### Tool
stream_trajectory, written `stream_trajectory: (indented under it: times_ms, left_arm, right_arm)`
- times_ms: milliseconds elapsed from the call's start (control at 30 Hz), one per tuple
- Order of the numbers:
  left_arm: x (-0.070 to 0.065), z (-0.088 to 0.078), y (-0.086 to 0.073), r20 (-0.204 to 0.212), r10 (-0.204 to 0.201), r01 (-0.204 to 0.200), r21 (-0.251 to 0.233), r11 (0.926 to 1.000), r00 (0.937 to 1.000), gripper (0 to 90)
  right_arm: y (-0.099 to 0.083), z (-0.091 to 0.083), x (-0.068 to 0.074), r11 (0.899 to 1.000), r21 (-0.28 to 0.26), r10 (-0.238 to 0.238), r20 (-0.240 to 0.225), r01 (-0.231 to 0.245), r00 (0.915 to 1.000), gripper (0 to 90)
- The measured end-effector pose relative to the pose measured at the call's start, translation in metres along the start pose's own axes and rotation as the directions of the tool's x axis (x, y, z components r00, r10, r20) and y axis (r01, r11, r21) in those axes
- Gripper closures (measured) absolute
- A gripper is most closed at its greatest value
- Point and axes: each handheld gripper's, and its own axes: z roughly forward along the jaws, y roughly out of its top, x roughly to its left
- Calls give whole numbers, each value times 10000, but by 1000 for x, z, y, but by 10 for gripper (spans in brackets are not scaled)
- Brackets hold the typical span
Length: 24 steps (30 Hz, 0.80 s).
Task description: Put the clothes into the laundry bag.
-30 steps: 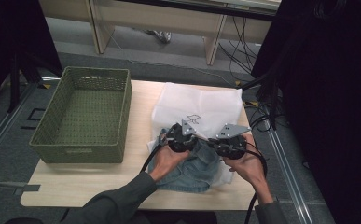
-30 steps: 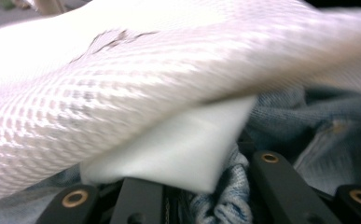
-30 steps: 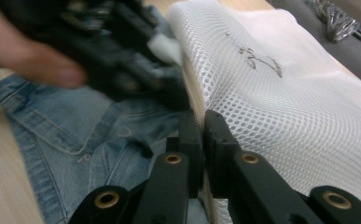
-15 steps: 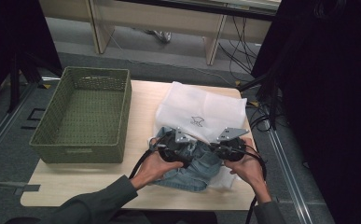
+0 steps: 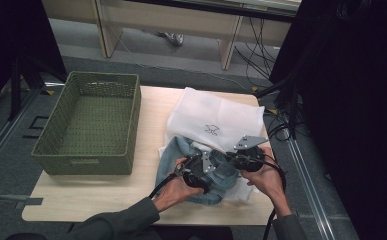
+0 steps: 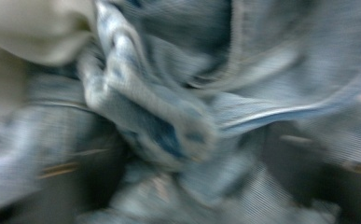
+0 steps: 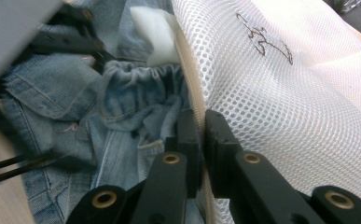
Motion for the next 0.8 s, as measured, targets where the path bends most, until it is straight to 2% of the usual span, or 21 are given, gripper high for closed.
stream_trajectory:
  times_ms: [33, 67, 100, 133, 200, 267, 300, 333, 367, 400, 433, 500, 533, 567, 600, 633, 667, 700, 733, 767, 800]
  left_arm:
    - [3, 7, 1, -590, 462, -481, -304, 9984, 9972, 468]
    - [5, 10, 1, -790, 569, -601, -397, 9974, 9953, 563]
    - [8, 11, 2, -882, 406, -450, -487, 9978, 9953, 611]
    - [12, 11, 4, -894, 53, -102, -541, 9985, 9960, 651]
    - [19, 12, 8, -1176, -167, 84, -713, 9974, 9929, 683]
    - [27, 12, 15, -1301, -952, 805, -1136, 9903, 9869, 690]
    - [27, 12, 15, -1301, -952, 805, -1136, 9903, 9869, 692]
    - [35, 8, 24, -1222, -1734, 1522, -1651, 9745, 9773, 692]
    - [37, 7, 27, -1267, -1775, 1537, -1782, 9719, 9759, 692]
    - [38, 8, 30, -1168, -2028, 1800, -1806, 9670, 9722, 692]
    - [38, 11, 31, -1145, -2138, 1896, -1917, 9630, 9701, 691]
    - [38, 13, 31, -1136, -2094, 1873, -1792, 9658, 9712, 687]
    - [35, 25, 26, -1016, -1889, 1732, -1456, 9741, 9767, 678]
    - [34, 27, 24, -792, -2032, 1910, -1390, 9717, 9759, 668]
    - [34, 27, 24, -792, -2032, 1910, -1390, 9717, 9759, 651]
    - [32, 25, 21, -720, -2184, 2058, -1507, 9669, 9732, 623]
    - [32, 25, 21, -720, -2184, 2058, -1507, 9669, 9732, 587]
    - [34, 17, 19, -448, -2135, 2063, -1281, 9701, 9759, 516]
    - [36, 11, 17, -366, -2112, 2052, -1247, 9707, 9768, 468]
    - [37, 5, 15, -339, -2097, 2042, -1235, 9711, 9772, 423]
    - [38, 0, 13, -295, -2011, 1962, -1211, 9731, 9791, 384]
  right_arm:
    - [0, 0, 0, 10000, -9, -8, -6, 8, 10000, 866]
    - [0, 0, 0, 10000, -14, -44, 88, 44, 10000, 867]
    - [0, -1, 0, 9998, -40, -193, 56, 193, 9998, 868]
    - [1, -2, 1, 10000, 3, 62, 120, -62, 9999, 869]
    - [4, -6, 2, 10000, -70, 25, 182, -24, 9998, 870]
    - [7, -9, 3, 9997, -259, -12, 94, 14, 10000, 871]
    - [7, -9, 3, 9997, -259, -12, 94, 14, 10000, 871]
    - [11, -12, 5, 9991, -418, -100, 122, 105, 9999, 871]
    - [12, -13, 5, 9988, -426, -219, 133, 225, 9997, 871]
    - [12, -13, 8, 9988, -487, -11, 150, 18, 9999, 871]
    - [13, -14, 7, 9989, -458, -44, 41, 45, 10000, 871]
    - [13, -14, 8, 9991, -422, 88, -5, -88, 10000, 871]
    - [9, -11, 6, 9996, -280, -39, -1, 38, 10000, 871]
    - [6, -9, 6, 9999, -153, 10, 52, -9, 10000, 872]
    - [3, -5, 7, 10000, -23, 43, -40, -43, 10000, 872]
    - [-2, -1, 8, 10000, 36, 61, 2, -61, 10000, 872]
    - [-4, 1, 8, 9999, 80, 70, -57, -70, 10000, 871]
    - [-6, 2, 7, 10000, 42, 3, -126, -2, 9999, 871]
    - [-7, 1, 7, 9998, 76, 201, -61, -201, 9998, 871]
    - [-7, -1, 5, 9998, 148, 134, -176, -131, 9998, 871]
    - [-7, -2, 6, 9995, 100, 293, -135, -291, 9995, 869]
